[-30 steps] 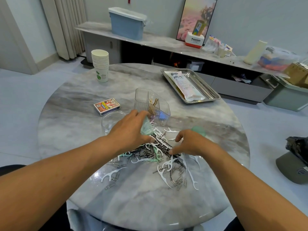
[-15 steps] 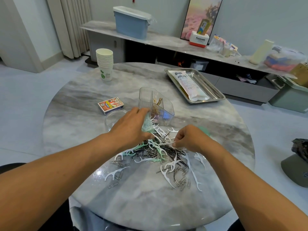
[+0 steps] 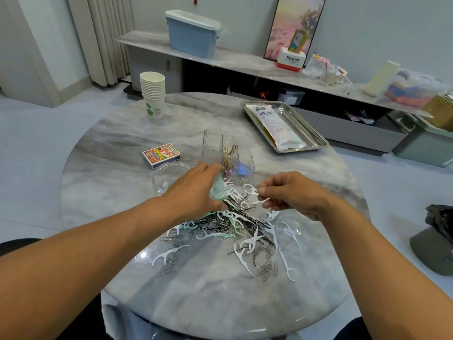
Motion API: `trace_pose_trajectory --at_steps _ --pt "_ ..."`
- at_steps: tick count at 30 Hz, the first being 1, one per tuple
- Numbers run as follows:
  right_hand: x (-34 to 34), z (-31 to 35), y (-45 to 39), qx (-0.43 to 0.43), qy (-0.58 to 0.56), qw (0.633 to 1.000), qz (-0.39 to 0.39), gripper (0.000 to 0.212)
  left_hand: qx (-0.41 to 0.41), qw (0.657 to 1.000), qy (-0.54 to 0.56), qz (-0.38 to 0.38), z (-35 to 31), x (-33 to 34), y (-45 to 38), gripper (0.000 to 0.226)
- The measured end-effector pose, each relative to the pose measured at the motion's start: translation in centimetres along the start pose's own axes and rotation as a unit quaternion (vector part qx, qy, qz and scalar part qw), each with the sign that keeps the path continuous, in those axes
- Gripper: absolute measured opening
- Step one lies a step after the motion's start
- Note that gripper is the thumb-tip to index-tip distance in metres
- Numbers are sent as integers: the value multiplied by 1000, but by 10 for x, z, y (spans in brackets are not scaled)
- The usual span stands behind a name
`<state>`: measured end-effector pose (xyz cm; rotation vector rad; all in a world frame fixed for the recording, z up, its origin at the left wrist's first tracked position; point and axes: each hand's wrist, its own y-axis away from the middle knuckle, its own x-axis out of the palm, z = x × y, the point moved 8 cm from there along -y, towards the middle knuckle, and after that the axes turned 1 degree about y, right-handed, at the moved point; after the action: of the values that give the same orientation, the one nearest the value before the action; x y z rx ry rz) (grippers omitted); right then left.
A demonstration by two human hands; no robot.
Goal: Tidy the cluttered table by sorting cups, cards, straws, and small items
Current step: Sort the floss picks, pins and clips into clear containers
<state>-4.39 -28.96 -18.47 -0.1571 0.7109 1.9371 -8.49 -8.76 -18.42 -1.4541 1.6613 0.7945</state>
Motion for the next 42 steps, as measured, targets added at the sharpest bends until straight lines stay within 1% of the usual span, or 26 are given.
trace_pose_trajectory --at_steps 2,6,10,14,17,19,20,21,23,25,27,29,31,32,34,35,36,39,42 --pt "3 12 2 -43 10 999 -10 15 9 1000 2 16 -2 4 0 100" --pt "16 28 5 -117 51 991 -40 11 28 999 5 31 -9 10 1 104" --pt "41 35 4 -165 21 986 -18 7 40 998 40 30 -14 11 2 99" --pt "37 39 3 -172 -74 981 -53 8 24 998 63 18 -10 8 1 95" --pt "15 41 6 -171 -82 975 -120 4 7 997 73 -12 -6 1 0 88" --pt "0 36 7 -147 -32 977 -152 5 -9 996 84 -42 -2 -6 1 86" --pt "-4 32 7 -126 14 980 -151 6 -14 995 84 -60 -1 -11 1 85" --pt "-4 25 5 -100 66 984 -133 7 -18 994 81 -76 1 -15 0 85" --pt "11 11 2 -64 141 986 -57 6 -22 992 74 -101 2 -23 0 86" --pt "37 3 4 -55 180 982 20 7 -26 991 70 -109 3 -26 -1 85" --pt "60 0 3 -58 204 976 54 7 -31 991 67 -110 3 -27 -1 84" --pt "70 -2 -2 -65 249 965 42 15 -31 991 64 -112 2 -27 -1 84" --pt "66 -7 -9 -55 307 950 -6 18 -30 992 58 -112 2 -27 -1 84" --pt "63 -10 -10 -44 345 937 -21 27 -30 992 52 -109 2 -26 -1 84" --pt "63 -19 -9 -16 402 915 -22 49 -30 994 39 -101 3 -25 0 85" --pt "64 -21 -9 -13 414 910 -20 54 -30 994 35 -97 4 -24 0 84" --pt "66 -21 -9 -14 414 910 -21 53 -30 995 31 -94 4 -24 0 83" --pt "65 -21 -15 -24 396 917 -35 33 -35 995 24 -86 7 -23 0 81" --pt "61 -22 -19 -22 379 924 -42 23 -36 996 19 -84 6 -22 0 81"
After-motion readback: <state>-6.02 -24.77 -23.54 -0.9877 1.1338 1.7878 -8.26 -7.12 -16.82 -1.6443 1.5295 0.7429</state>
